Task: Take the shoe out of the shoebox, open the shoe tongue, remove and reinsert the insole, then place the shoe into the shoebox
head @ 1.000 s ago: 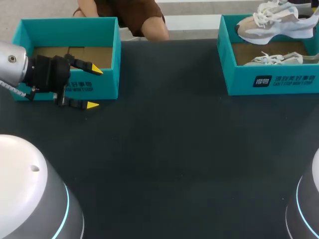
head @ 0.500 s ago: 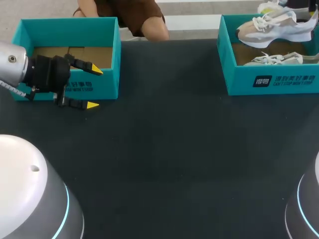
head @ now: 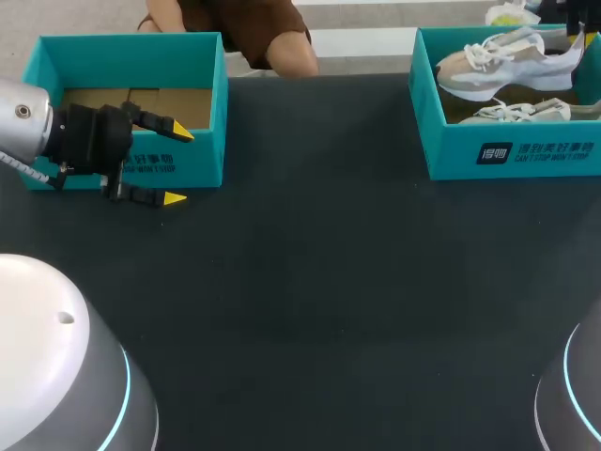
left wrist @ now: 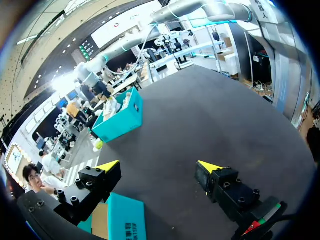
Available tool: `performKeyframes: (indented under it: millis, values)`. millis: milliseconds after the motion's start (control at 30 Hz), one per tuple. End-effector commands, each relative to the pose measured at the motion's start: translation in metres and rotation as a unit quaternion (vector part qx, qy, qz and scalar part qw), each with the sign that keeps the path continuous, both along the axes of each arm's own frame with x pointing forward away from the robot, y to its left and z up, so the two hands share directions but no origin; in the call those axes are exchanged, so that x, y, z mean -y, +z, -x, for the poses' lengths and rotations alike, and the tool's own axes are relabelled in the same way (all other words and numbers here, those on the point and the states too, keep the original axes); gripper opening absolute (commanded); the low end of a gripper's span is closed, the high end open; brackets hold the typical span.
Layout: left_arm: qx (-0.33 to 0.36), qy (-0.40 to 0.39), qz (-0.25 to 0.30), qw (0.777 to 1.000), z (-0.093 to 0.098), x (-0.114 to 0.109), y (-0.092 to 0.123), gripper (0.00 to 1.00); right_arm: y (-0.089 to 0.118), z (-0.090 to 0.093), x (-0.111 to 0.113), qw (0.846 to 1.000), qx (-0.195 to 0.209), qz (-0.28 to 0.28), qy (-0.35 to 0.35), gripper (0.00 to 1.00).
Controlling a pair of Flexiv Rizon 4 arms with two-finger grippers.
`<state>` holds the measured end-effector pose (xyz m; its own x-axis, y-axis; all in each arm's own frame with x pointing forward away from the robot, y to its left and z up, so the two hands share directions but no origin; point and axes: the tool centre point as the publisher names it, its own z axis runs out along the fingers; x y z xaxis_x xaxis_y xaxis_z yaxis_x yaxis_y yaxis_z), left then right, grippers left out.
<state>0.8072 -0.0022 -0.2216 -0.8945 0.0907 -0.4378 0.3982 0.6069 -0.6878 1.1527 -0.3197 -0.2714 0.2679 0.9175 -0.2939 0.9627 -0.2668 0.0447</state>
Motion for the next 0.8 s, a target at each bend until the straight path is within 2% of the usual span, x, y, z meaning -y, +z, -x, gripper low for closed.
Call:
performKeyframes:
  millis: [33,433,800]
  values:
    - [0.000,0.000,-0.001,1.000,0.001,0.000,0.000,1.00,-0.013,-0.003,-0.001,1.000,-0.010,-0.005,-0.004,0.00]
    - [0.000,0.000,-0.001,1.000,0.001,0.000,0.000,1.00,-0.033,-0.008,-0.003,0.999,-0.035,-0.009,0.017,0.00]
    - [0.000,0.000,-0.001,1.000,0.001,0.000,0.000,1.00,-0.058,-0.014,-0.009,0.998,-0.048,-0.029,0.007,0.00]
